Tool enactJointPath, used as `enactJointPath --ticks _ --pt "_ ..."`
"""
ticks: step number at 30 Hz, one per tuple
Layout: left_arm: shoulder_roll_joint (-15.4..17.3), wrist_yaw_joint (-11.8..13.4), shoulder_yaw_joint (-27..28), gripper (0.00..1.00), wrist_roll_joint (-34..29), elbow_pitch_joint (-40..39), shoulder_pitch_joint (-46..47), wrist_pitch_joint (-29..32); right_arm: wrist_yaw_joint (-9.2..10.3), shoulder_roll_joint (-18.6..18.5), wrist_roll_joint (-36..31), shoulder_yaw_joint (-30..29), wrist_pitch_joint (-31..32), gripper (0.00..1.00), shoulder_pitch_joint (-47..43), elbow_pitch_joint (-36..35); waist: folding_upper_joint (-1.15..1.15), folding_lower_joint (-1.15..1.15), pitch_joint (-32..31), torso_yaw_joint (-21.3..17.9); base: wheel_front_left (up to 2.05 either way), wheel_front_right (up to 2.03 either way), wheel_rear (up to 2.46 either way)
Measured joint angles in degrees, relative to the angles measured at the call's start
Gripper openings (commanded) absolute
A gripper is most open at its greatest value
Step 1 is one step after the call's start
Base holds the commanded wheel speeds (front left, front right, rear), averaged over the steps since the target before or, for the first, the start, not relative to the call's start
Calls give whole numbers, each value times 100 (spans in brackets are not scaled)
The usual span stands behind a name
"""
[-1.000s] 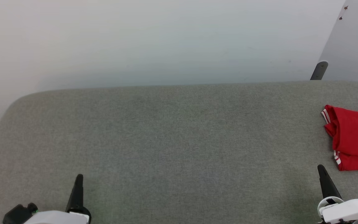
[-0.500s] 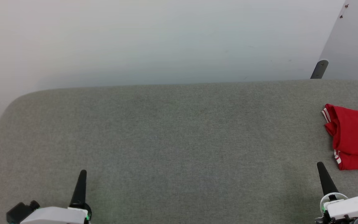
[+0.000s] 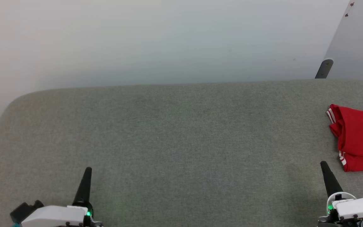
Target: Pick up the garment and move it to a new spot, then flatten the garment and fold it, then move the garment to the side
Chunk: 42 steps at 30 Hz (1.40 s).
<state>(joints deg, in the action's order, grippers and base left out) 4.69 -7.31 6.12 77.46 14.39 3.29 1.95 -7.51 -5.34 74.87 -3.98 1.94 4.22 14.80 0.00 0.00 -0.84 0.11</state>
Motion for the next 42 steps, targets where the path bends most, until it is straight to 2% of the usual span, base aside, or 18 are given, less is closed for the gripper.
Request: enactJointPath --ticks 42 --pt "-179 -1 33 0 1472 -29 264 459 1 237 1718 -258 465 0 149 -65 0 0 101 -11 0 0 0"
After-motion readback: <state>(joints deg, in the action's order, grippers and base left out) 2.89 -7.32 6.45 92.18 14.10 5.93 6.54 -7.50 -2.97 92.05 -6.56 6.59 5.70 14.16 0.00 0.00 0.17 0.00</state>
